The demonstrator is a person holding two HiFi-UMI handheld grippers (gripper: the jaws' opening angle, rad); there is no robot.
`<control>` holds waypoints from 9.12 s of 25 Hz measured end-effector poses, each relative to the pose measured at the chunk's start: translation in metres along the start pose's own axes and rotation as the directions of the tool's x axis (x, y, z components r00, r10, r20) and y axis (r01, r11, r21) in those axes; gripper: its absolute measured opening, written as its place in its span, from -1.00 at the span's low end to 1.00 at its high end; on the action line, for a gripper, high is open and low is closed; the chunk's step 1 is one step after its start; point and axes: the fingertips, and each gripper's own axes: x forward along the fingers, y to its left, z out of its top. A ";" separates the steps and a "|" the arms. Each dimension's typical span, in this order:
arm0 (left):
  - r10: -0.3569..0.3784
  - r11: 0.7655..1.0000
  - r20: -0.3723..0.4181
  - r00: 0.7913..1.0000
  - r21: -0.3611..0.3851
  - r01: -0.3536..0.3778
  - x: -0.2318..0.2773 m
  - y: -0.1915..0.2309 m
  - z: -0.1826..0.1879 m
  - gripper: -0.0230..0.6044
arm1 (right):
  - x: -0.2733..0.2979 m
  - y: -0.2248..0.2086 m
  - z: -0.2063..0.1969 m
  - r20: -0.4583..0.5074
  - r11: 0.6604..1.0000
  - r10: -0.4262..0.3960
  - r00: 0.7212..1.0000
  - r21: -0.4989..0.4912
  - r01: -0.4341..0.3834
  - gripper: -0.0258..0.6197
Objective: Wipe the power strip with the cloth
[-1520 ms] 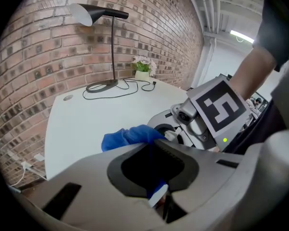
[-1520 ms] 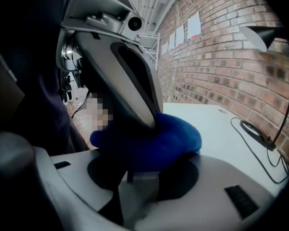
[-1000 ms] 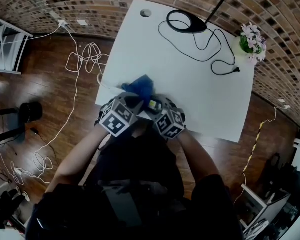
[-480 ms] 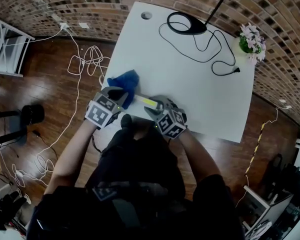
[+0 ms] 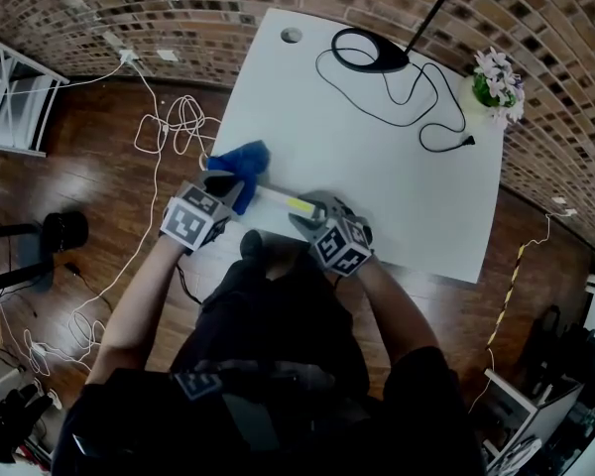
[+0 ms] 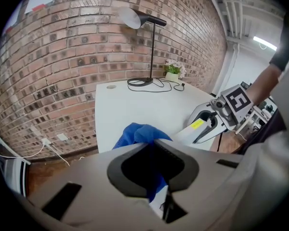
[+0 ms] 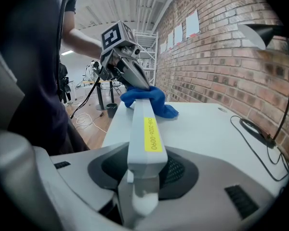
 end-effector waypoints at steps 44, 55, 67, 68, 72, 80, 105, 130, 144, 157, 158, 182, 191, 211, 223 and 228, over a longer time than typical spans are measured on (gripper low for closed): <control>0.158 0.986 0.060 0.986 0.033 -0.161 -0.007 0.013 -0.004 -0.79 | 0.000 0.000 0.001 0.003 1.000 -0.014 1.000 0.009 0.014 -0.42; 0.188 0.980 0.057 0.980 0.049 -0.191 -0.001 0.000 0.000 -0.79 | -0.001 0.000 0.000 0.009 1.000 -0.025 1.000 0.002 0.025 -0.41; 0.168 0.978 0.000 0.986 0.123 -0.166 0.023 -0.050 0.011 -0.79 | 0.000 0.001 -0.001 0.010 1.000 -0.007 1.000 -0.009 0.007 -0.41; 0.166 0.978 -0.003 0.986 0.128 -0.164 0.025 -0.052 0.012 -0.79 | 0.000 0.000 -0.001 0.011 1.000 -0.007 1.000 -0.011 0.007 -0.41; 0.139 0.978 -0.011 0.990 0.159 -0.135 0.035 -0.075 0.019 -0.79 | 0.001 0.001 -0.002 0.011 1.000 -0.004 1.000 -0.018 0.004 -0.41; 0.045 0.980 -0.008 0.999 0.195 -0.043 0.052 -0.126 0.033 -0.79 | 0.000 0.004 0.000 0.013 0.999 0.025 1.000 -0.023 -0.025 -0.43; -0.258 0.964 -0.006 0.966 0.072 0.258 0.061 -0.172 0.048 -0.79 | -0.002 0.006 -0.003 0.028 0.998 0.012 1.000 -0.056 -0.010 -0.43; -0.231 0.972 0.153 0.961 0.006 0.233 0.045 -0.137 0.040 -0.80 | -0.001 0.002 0.000 -0.006 1.000 0.023 1.000 0.009 -0.023 -0.42; -0.140 0.982 0.172 0.975 -0.104 0.159 0.022 -0.056 0.014 -0.80 | -0.001 -0.001 -0.001 -0.015 0.999 0.011 1.000 0.039 -0.011 -0.42; -0.052 0.987 0.175 0.983 -0.141 0.077 0.003 -0.005 -0.001 -0.80 | 0.001 -0.002 -0.001 -0.020 0.999 0.004 1.000 0.053 -0.003 -0.42; -0.046 0.987 0.174 0.984 -0.143 0.071 0.002 -0.002 -0.001 -0.80 | 0.001 -0.002 -0.001 -0.021 0.999 0.004 1.000 0.053 -0.003 -0.42; 0.032 0.958 0.230 0.973 -0.285 0.036 -0.036 0.019 0.002 -0.80 | -0.007 -0.027 -0.002 -0.146 0.932 -0.256 0.956 -0.298 0.205 -0.40; -0.010 0.972 0.184 0.983 -0.230 0.053 0.004 -0.006 0.010 -0.80 | -0.014 -0.052 0.000 -0.131 0.774 -0.414 0.901 -0.571 0.273 -0.38; 0.015 0.999 0.009 1.000 0.041 -0.015 0.031 -0.035 -0.035 -0.79 | -0.042 -0.002 -0.019 -0.078 0.964 -0.211 0.974 -0.179 0.195 0.16; -0.114 0.983 0.009 0.993 -0.146 0.114 0.031 -0.033 -0.029 -0.79 | -0.034 -0.028 0.020 0.032 0.956 -0.241 0.970 0.182 0.232 -0.46; -0.160 0.878 0.312 0.937 -0.388 0.279 -0.017 -0.031 0.018 -0.79 | -0.031 -0.025 0.014 0.016 0.960 -0.234 0.972 0.164 0.228 -0.58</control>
